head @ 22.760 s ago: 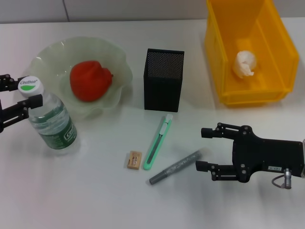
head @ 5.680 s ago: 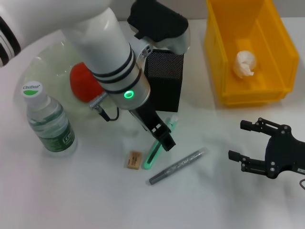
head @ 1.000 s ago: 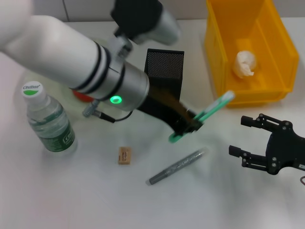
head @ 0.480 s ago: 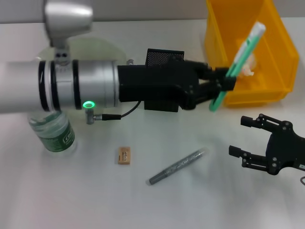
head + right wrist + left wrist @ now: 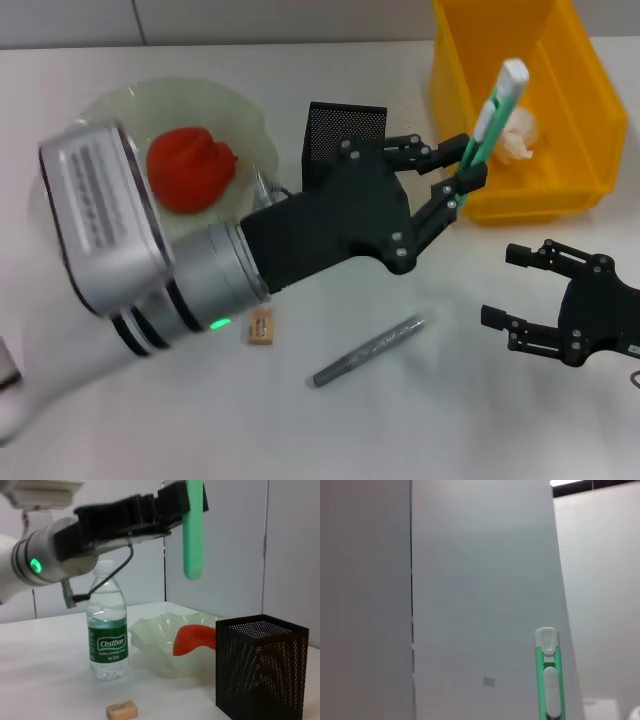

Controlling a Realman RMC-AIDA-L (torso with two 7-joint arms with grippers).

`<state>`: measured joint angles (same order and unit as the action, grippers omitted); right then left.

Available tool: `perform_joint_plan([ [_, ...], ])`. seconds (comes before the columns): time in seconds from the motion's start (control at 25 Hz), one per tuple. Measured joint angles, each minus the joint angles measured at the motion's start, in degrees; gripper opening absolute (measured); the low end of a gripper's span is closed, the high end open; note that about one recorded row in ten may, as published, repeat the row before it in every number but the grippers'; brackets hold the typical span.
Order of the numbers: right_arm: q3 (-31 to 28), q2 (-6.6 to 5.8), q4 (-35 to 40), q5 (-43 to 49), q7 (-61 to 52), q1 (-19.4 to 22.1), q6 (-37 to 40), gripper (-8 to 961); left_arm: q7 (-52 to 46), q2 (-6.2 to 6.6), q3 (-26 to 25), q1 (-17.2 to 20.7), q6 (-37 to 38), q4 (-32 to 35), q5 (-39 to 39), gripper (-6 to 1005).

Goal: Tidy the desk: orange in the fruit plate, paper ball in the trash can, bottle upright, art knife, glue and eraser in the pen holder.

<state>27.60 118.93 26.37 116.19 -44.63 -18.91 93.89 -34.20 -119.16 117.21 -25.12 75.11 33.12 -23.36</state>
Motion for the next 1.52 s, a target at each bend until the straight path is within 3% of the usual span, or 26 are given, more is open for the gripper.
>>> perform_joint_plan([
  [0.04, 0.0, 0.02, 0.0, 0.0, 0.0, 0.0, -0.1, 767, 3.9, 0.0, 3.4, 0.2, -1.0, 0.0, 3.8, 211],
  [0.16, 0.0, 0.04, 0.0, 0.0, 0.0, -0.1, -0.1, 766, 7.4, -0.02, 6.7, 0.4, -2.4, 0.4, 8.4, 213],
  [0.2, 0.0, 0.07, 0.0, 0.0, 0.0, -0.1, -0.1, 766, 13.8, 0.0, 13.4, 0.4, -6.0, 1.4, 19.1, 213],
  [0.24, 0.0, 0.1, 0.0, 0.0, 0.0, -0.1, -0.1, 766, 13.8, 0.0, 13.4, 0.4, -6.0, 1.4, 19.1, 214],
  [0.28, 0.0, 0.13, 0.0, 0.0, 0.0, -0.1, -0.1, 766, 18.4, -0.01, 19.1, -0.3, -10.8, 2.5, 29.7, 214],
  [0.48, 0.0, 0.16, -0.2, 0.0, -0.1, -0.1, 0.1, 765, 18.9, -0.02, 20.3, -0.6, -12.8, 2.9, 32.7, 217],
  [0.56, 0.0, 0.16, -0.3, 0.0, -0.1, 0.0, 0.2, 765, 19.2, -0.01, 21.6, -1.6, -18.4, 3.8, 42.2, 218],
  [0.72, 0.0, 0.16, -0.4, 0.0, -0.2, 0.1, 0.4, 764, 22.3, -0.01, 21.8, -1.8, -19.9, 3.9, 46.7, 220],
  [1.52, 0.1, 0.25, -0.4, 0.0, -0.9, -0.1, 0.6, 761, 28.9, -0.01, 21.9, -2.0, -22.3, 3.6, 54.4, 231],
])
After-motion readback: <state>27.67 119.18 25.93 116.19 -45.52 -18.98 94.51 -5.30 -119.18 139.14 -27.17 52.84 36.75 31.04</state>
